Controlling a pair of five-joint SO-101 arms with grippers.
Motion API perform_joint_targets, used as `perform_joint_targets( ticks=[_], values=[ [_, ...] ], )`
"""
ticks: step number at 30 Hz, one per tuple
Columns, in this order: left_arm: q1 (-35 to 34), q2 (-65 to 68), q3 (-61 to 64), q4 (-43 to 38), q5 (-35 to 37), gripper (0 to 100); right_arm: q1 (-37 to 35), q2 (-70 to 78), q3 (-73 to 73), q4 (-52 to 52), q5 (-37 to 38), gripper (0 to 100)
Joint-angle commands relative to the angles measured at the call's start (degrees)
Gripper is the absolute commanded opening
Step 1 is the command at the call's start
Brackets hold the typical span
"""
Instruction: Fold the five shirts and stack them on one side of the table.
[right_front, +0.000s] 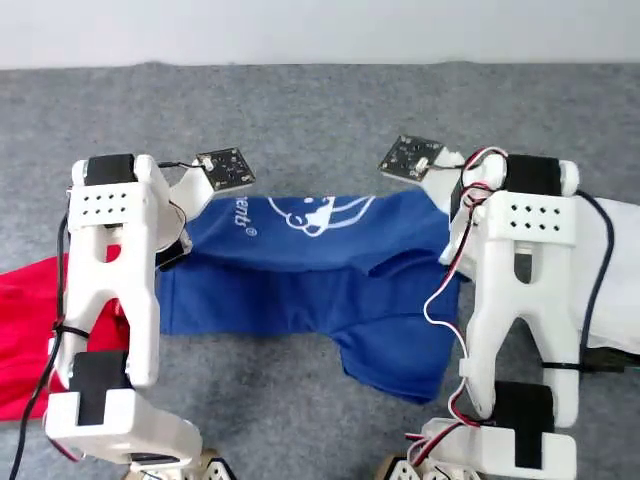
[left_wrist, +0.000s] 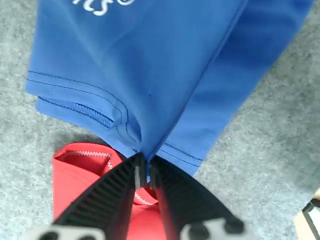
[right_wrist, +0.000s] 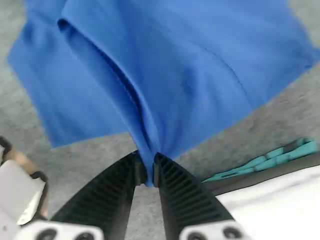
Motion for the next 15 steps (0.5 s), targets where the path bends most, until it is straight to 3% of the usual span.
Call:
perform_joint_targets(
  ticks=[1, 15],
  values=[
    [0.2, 0.9, 1.0, 1.0, -0.5, 2, -1.7, -3.2, 0.9, 2.8, -0.7, 1.3],
    [-0.9, 3.2, 2.5, 5.4, -0.5, 2, -4.9, -22.1, 27.5, 2.8, -3.3, 1.1]
  ],
)
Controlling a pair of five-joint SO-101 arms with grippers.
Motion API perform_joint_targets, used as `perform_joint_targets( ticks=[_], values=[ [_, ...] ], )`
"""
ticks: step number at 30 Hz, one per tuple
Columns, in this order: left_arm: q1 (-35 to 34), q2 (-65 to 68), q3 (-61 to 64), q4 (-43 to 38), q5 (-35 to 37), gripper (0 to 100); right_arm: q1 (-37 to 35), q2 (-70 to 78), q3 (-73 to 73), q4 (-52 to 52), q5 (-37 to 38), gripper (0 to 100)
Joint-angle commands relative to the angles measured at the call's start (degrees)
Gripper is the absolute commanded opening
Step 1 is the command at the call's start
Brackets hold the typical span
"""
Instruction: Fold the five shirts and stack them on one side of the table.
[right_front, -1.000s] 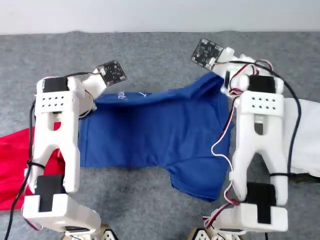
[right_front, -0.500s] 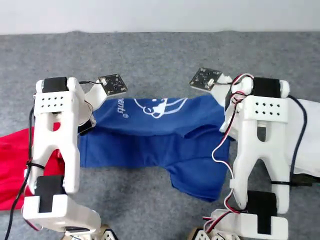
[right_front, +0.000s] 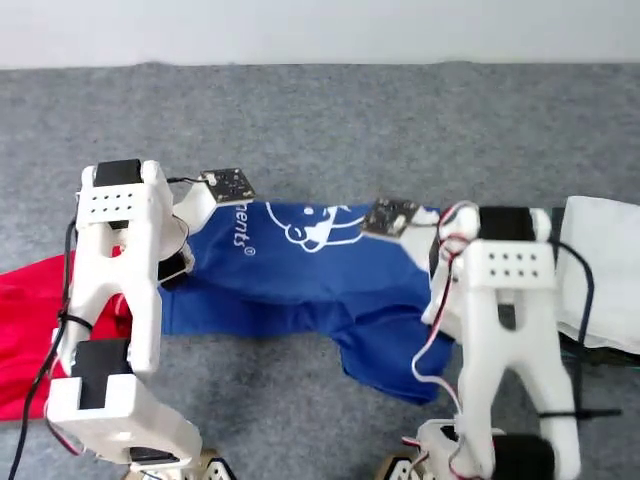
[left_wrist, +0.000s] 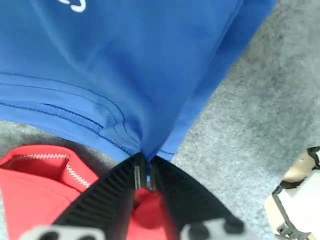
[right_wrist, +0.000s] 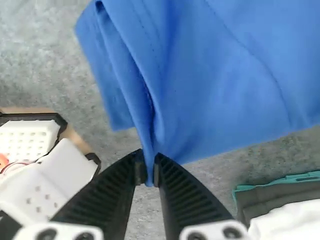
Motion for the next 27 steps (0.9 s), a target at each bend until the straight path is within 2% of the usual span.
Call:
perform_joint_targets(
  ticks=[1, 10, 18, 27],
  values=[
    [-0.4, -0.7, 0.1, 2.1, -0.5, 2, -0.3, -6.3, 2.5, 2.6, -0.7, 1.1],
    [-1.2, -0.7, 0.2, 2.2, -2.2, 1, 4.4, -9.3, 5.1, 2.6, 1.2, 1.2],
    [-5.3, -0.7, 0.4, 2.2, -6.2, 1, 3.2, -9.2, 6.8, 2.5, 1.8, 1.3],
    [-5.1, -0.6, 5.7, 2.0, -8.5, 2, 3.2, -9.2, 7.9, 2.3, 1.8, 1.6]
  ],
)
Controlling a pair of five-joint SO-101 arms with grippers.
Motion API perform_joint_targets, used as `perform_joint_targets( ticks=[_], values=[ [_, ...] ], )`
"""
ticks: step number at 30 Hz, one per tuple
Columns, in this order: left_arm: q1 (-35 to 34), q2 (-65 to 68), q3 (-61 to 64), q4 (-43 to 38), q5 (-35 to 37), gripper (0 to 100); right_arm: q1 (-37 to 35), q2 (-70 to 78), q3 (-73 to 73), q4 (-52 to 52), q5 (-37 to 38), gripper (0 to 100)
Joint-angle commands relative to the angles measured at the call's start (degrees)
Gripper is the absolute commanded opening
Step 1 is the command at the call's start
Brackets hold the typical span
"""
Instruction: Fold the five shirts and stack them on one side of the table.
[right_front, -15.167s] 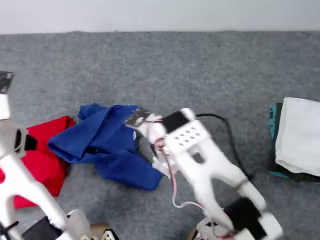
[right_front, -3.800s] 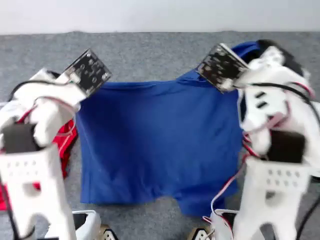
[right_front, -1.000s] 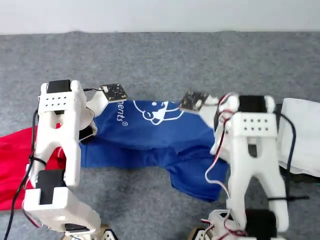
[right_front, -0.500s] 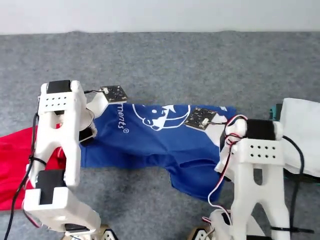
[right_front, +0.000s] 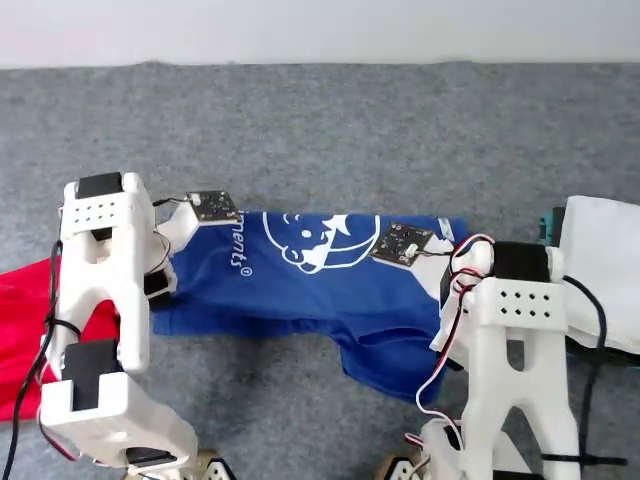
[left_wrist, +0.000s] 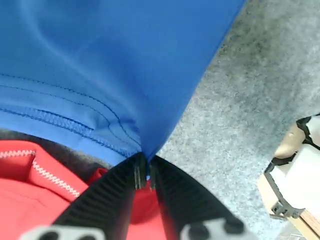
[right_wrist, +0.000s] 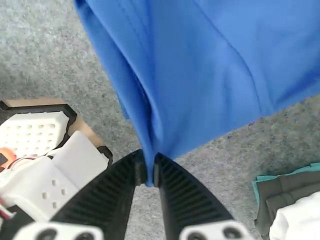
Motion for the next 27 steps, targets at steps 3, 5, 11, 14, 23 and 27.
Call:
perform_joint_targets(
  ticks=[3, 5, 11, 14, 23, 27],
  values=[
    [-0.4, -0.6, 0.0, 1.6, -0.5, 3, -0.2, -1.2, -0.4, 2.0, 0.4, 5.1],
    [-1.0, -0.7, 0.0, 1.6, -0.2, 7, -0.2, -1.2, -0.4, 2.1, 0.4, 12.5],
    [-4.3, -2.5, -3.2, 1.8, 2.0, 14, 0.0, -1.7, -0.7, 2.2, 0.2, 22.8],
    [-5.3, -6.5, -3.2, 1.8, 2.1, 16, 0.0, -1.7, -0.8, 2.2, 0.2, 20.9],
    [-5.7, -18.6, -3.3, -1.1, 9.1, 9, 0.1, -1.8, -4.7, 2.2, -6.0, 13.1],
    [-5.7, -22.8, -3.3, -3.4, 16.7, 2, 1.5, -1.8, -10.4, 2.5, -12.5, 0.8]
  ],
)
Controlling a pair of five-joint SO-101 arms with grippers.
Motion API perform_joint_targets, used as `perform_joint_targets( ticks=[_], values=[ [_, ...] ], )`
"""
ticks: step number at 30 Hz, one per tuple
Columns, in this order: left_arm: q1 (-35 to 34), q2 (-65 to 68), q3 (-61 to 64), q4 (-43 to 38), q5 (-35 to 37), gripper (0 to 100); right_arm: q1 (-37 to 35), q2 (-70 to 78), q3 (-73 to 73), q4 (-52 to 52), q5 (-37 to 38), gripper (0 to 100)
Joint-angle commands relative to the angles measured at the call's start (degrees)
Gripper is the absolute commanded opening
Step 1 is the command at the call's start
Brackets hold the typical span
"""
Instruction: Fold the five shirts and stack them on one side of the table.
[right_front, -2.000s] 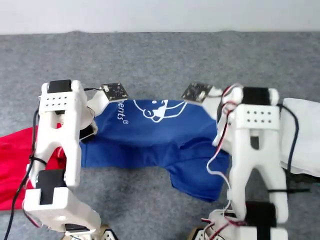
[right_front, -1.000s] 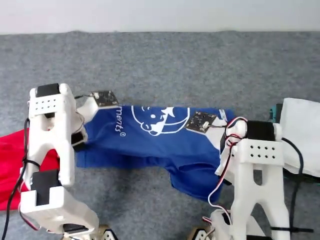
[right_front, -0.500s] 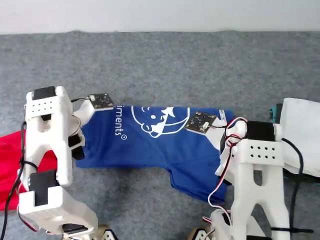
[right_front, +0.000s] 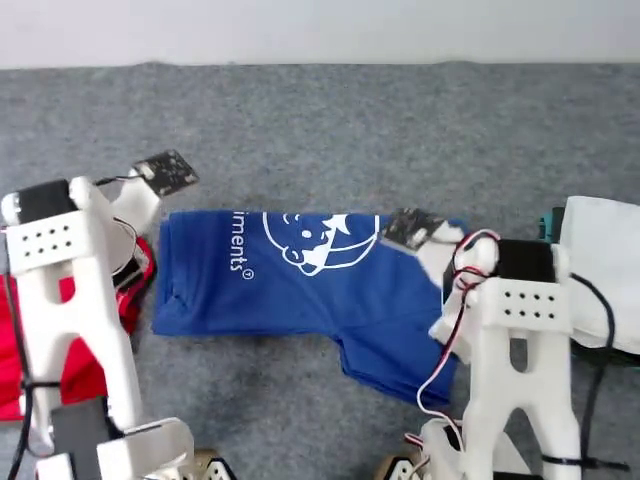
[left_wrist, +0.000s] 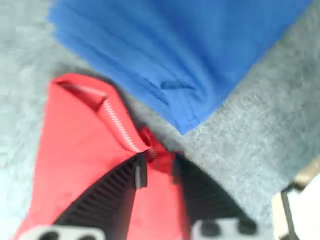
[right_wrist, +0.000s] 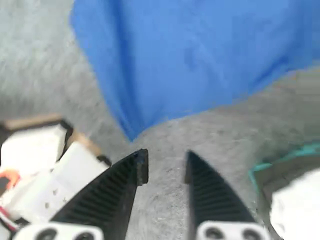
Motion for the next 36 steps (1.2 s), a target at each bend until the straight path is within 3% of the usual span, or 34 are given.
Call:
perform_joint_targets(
  ticks=[1, 4, 10, 14, 18, 26, 36],
  values=[
    [-0.3, -6.0, -1.9, -2.2, 6.9, 1, 3.0, -1.7, -7.2, 2.4, -4.9, 0.8],
    [1.5, -9.7, -1.6, -2.3, 12.0, 1, 10.3, -3.3, -10.3, 2.2, -6.0, 2.0],
    [15.0, -11.3, -1.5, -2.3, 17.3, 1, 25.5, -9.8, -10.6, 2.2, -3.6, 0.9],
    [20.9, -7.8, -0.2, -6.8, 22.7, 1, 31.9, -14.7, -8.7, 2.2, -1.4, 0.9],
    [20.1, 0.8, 1.8, -11.1, 25.1, 1, 33.7, -20.4, -5.5, 2.2, -1.3, 1.0],
    [8.5, 15.7, 1.7, -12.0, 22.3, 1, 33.6, -27.9, -0.6, 2.2, -1.4, 1.1],
    [6.0, 29.1, 1.8, -14.5, 18.3, 1, 33.6, -28.9, 1.0, 2.1, -1.7, 1.1]
  ],
)
